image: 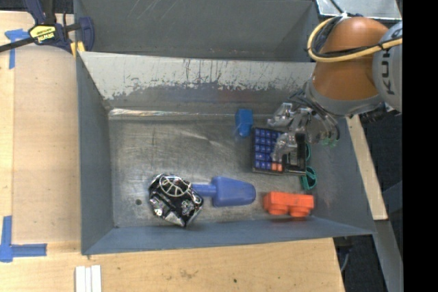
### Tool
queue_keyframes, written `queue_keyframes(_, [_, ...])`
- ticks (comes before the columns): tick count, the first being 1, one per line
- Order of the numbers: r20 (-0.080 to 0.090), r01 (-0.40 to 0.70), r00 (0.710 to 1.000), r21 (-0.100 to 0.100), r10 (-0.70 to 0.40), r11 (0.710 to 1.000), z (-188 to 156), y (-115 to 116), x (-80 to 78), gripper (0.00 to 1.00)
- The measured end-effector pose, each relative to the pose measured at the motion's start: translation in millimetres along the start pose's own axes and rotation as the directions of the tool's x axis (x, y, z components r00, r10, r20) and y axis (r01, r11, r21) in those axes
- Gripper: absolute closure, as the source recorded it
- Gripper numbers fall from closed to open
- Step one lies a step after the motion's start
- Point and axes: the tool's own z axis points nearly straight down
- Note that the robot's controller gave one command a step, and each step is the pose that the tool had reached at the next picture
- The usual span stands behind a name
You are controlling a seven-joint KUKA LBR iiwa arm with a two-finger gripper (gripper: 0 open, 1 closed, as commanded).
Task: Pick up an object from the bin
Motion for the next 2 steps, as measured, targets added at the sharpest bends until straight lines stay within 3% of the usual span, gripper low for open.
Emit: queue_keyframes(2, [0.01,0.001,1.0,0.001,-0.001,1.0,-22.6,-0.3,-2.3,1.0])
